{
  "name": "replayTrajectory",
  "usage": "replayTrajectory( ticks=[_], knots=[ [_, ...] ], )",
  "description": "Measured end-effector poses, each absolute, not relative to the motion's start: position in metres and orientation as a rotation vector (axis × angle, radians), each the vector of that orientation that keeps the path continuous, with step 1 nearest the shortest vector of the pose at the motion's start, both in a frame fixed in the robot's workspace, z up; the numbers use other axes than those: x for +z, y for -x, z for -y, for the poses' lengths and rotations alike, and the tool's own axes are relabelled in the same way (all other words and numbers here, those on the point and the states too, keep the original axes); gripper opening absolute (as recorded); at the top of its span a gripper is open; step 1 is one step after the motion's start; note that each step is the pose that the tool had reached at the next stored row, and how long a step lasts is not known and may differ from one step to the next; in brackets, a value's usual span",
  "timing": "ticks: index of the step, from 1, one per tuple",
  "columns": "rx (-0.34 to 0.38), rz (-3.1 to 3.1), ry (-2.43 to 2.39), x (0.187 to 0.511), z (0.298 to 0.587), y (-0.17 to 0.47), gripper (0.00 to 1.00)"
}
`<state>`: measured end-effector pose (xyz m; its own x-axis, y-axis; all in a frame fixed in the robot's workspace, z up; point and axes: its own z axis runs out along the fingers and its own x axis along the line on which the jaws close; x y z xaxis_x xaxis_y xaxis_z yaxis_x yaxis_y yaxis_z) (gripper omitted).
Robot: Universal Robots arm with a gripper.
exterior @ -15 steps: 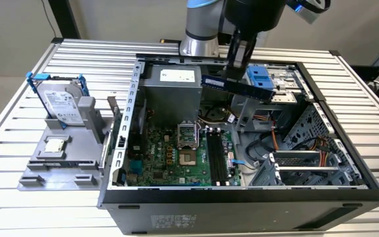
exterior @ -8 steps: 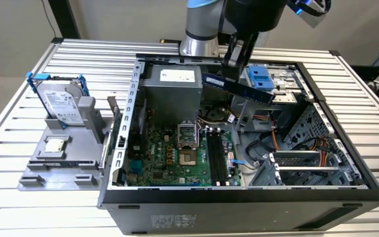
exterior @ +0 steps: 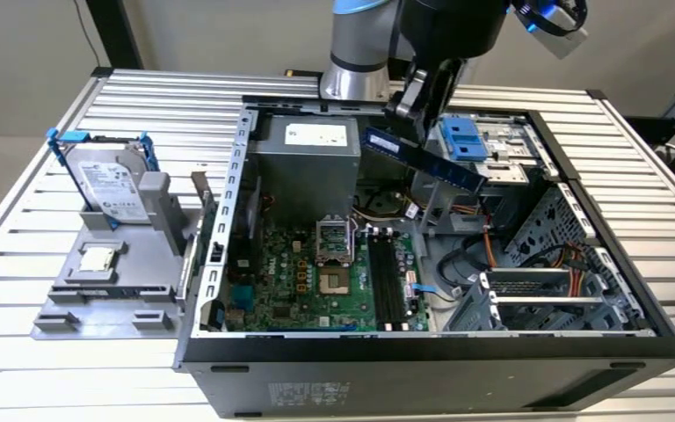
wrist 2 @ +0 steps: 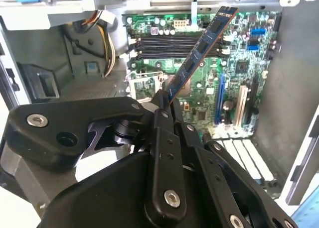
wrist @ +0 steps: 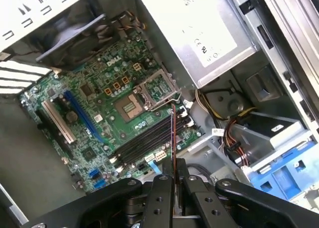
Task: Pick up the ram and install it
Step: 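Insert the ram into the slot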
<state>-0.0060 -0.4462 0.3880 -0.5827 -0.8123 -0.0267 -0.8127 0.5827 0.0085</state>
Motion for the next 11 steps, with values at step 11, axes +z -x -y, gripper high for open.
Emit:
replayTrajectory(
  ticks=[11],
  knots=[
    [0.028, -2.904, 1.141, 0.3860, 0.4462, 0.0060, 0.00]
  ],
)
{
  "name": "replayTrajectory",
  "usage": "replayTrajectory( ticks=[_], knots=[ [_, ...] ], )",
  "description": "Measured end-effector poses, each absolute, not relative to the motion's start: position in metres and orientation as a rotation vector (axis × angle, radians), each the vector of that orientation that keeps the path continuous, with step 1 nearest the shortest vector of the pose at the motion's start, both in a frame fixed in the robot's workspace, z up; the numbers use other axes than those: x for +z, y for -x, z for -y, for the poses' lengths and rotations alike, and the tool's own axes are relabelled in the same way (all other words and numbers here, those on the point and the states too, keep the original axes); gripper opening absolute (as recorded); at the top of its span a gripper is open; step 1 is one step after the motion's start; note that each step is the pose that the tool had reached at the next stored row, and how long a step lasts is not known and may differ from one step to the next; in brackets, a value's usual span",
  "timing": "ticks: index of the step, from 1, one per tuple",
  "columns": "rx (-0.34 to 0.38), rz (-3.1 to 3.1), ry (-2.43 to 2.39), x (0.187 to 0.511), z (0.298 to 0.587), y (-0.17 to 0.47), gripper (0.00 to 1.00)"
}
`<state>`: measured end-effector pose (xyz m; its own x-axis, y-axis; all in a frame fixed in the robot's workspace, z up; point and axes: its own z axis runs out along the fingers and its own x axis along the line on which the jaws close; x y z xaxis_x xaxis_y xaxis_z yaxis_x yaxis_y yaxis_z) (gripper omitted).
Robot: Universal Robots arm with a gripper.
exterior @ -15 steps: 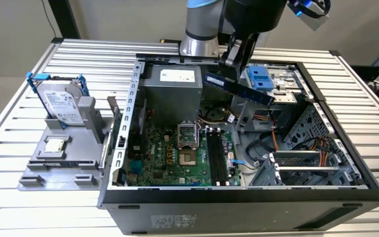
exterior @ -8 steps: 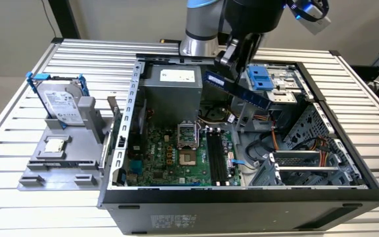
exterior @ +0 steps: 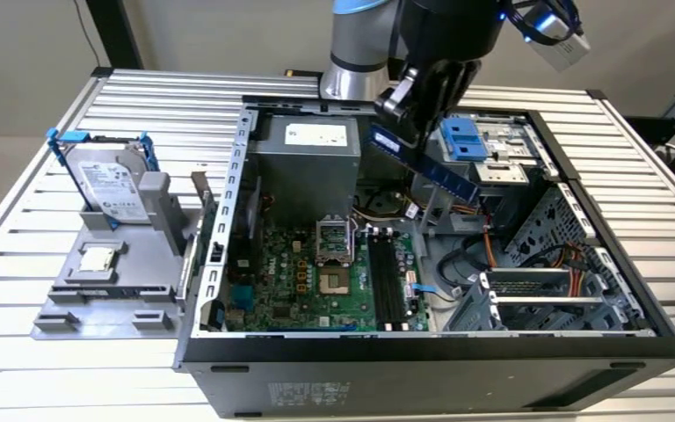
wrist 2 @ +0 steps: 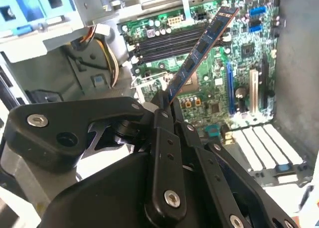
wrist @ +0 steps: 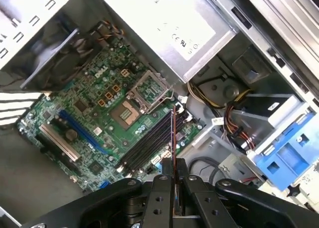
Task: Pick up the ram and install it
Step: 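Insert the ram into the slot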
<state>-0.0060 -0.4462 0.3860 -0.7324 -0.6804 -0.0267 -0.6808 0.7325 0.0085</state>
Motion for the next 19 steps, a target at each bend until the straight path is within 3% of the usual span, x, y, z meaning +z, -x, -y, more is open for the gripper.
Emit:
replayTrajectory(
  ticks=[19],
  knots=[
    [0.043, -3.037, 0.685, 0.3823, 0.4462, 0.0060, 0.00]
  ],
)
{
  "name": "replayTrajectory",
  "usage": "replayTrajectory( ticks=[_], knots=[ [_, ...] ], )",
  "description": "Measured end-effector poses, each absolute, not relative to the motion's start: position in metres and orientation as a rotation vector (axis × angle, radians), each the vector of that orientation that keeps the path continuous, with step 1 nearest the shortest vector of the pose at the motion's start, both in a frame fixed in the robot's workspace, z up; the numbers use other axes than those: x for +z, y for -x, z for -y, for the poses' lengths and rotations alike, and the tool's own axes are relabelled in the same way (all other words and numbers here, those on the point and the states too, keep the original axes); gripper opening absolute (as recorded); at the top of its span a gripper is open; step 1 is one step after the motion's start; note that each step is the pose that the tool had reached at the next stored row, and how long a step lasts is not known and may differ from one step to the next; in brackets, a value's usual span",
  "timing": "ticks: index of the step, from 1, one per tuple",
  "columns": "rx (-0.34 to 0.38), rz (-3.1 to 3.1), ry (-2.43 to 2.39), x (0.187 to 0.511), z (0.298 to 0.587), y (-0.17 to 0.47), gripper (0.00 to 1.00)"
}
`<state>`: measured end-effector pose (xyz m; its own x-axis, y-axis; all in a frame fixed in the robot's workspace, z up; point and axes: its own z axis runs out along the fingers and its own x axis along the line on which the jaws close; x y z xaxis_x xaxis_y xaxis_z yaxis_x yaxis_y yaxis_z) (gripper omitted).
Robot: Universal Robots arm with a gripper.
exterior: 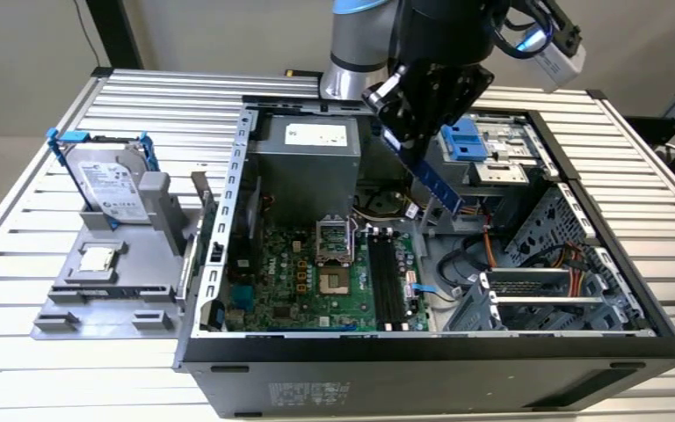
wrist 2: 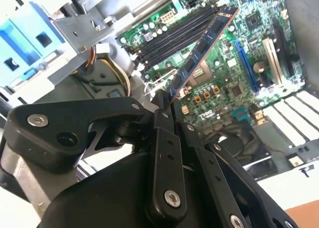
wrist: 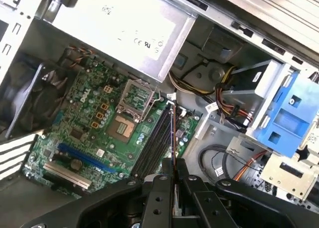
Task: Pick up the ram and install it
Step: 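Insert the ram into the slot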
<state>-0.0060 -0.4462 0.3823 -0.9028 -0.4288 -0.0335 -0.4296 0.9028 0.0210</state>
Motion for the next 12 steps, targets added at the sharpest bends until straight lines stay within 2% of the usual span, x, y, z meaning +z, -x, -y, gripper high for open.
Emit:
replayTrajectory(
  ticks=[12],
  knots=[
    [0.044, -3.087, 0.372, 0.3798, 0.4463, 0.0060, 0.00]
  ],
)
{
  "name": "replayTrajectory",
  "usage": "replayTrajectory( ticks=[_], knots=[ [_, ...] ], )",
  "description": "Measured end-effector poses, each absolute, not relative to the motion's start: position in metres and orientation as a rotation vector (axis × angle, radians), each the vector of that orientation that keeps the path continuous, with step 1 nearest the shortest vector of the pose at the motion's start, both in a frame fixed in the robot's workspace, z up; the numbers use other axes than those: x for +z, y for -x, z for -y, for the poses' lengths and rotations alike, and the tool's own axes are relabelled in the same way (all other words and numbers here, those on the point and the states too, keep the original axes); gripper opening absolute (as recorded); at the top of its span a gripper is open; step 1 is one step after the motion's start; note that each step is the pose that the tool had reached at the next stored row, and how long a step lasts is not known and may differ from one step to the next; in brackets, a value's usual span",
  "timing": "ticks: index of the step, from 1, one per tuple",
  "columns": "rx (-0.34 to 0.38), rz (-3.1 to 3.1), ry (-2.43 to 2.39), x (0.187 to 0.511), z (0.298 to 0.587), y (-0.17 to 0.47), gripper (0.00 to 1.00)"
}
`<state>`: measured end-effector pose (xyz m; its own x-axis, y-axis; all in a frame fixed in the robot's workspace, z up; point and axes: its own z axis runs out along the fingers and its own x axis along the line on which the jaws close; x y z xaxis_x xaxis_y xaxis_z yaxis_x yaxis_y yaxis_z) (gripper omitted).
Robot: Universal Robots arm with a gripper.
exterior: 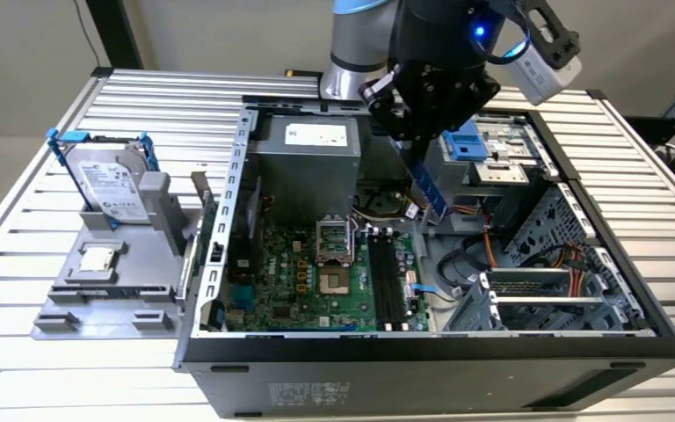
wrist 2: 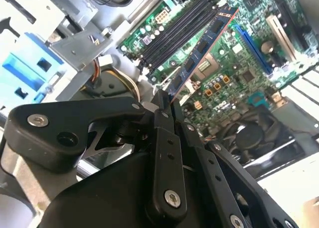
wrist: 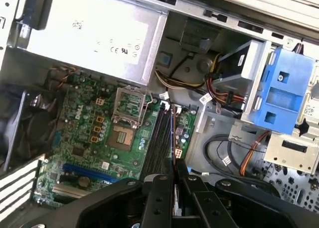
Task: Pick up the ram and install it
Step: 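Insert the ram into the slot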
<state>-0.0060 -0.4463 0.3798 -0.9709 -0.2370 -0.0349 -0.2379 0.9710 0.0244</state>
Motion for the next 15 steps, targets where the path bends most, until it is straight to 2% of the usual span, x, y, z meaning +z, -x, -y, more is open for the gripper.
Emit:
replayTrajectory(
  ticks=[15],
  knots=[
    [0.040, -3.106, 0.026, 0.3769, 0.4461, 0.0060, 0.00]
  ],
)
